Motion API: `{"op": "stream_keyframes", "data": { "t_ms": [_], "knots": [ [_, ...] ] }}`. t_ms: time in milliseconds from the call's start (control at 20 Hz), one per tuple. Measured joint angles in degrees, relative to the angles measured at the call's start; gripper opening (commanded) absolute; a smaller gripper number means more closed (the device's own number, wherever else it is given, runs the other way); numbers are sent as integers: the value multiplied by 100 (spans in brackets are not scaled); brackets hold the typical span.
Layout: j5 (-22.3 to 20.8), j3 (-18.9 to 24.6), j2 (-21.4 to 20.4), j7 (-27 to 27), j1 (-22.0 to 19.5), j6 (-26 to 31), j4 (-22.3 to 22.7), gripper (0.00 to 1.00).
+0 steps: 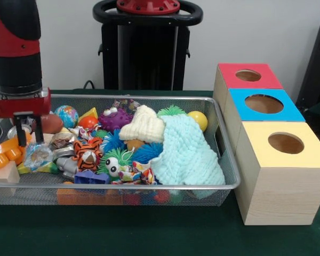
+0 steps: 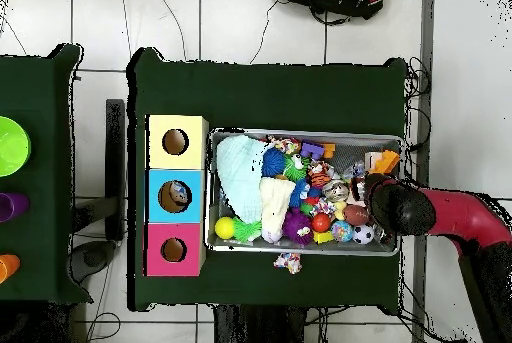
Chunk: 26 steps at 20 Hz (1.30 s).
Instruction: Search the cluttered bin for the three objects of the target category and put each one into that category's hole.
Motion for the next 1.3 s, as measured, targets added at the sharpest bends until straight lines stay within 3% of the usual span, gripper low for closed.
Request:
{"op": "stream_keyframes", "data": {
  "t_ms": [400,650,1100,1300],
  "knots": [
    [506,-7,-265,0,90,632,3,0],
    [810,-8,-379,0,366,1057,-57,0],
    [1144,-12,-617,0,747,1277,-53,0],
    [1444,-36,-953,0,935,1374,56,0]
  ]
}}
